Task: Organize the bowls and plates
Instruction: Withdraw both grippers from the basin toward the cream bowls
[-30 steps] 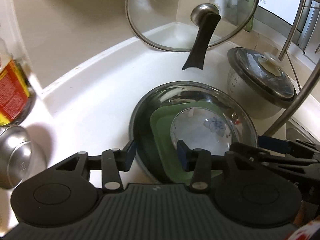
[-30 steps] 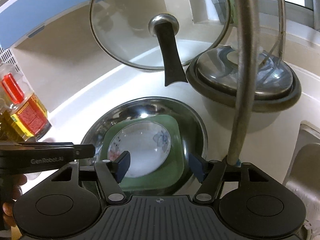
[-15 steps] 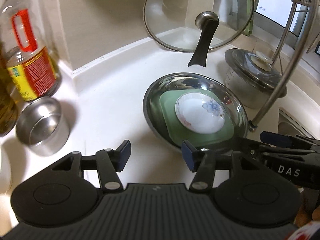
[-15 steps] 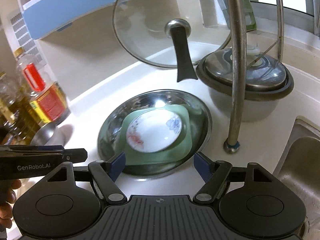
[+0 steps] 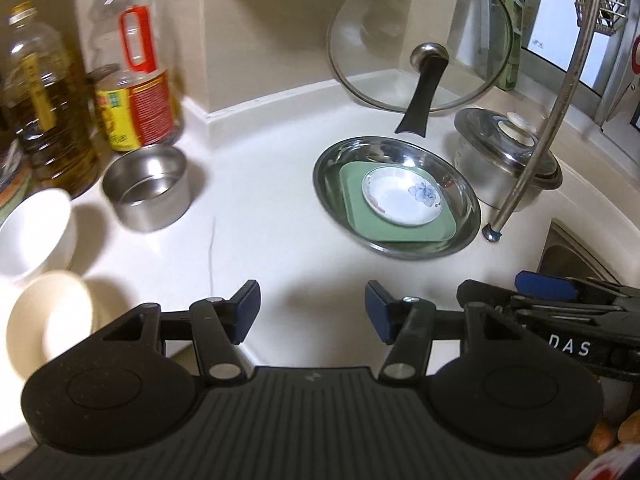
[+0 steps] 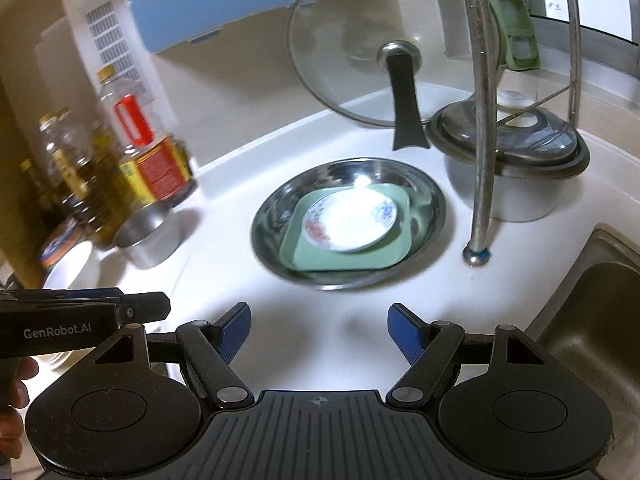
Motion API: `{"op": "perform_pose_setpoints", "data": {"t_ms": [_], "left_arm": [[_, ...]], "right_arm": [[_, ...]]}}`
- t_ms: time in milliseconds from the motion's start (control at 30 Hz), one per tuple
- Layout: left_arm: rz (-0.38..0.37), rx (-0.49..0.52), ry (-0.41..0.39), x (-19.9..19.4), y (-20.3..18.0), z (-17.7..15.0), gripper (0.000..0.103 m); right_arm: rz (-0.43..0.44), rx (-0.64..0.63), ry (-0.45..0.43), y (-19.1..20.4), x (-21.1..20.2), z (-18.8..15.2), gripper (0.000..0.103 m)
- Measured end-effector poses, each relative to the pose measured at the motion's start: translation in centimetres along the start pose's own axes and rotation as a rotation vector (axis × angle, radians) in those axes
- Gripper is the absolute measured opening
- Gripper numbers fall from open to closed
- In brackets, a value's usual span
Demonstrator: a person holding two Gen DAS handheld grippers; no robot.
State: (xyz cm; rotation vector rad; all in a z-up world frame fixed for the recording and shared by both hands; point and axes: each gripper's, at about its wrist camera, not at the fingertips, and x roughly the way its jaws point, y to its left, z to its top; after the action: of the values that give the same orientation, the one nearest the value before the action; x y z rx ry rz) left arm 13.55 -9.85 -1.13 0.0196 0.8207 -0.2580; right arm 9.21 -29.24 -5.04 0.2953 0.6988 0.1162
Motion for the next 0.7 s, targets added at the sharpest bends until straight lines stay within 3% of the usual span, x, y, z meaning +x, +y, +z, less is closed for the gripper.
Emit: {"op": "perform_pose_setpoints", "data": {"t_ms": [700], "left_arm": [[0.207, -0.184, -0.019, -8.3, 2.8, -7.4, 0.055]], "right_arm": [[0.219, -0.134, 0.102, 4.6, -2.1, -4.4, 0.075]]}}
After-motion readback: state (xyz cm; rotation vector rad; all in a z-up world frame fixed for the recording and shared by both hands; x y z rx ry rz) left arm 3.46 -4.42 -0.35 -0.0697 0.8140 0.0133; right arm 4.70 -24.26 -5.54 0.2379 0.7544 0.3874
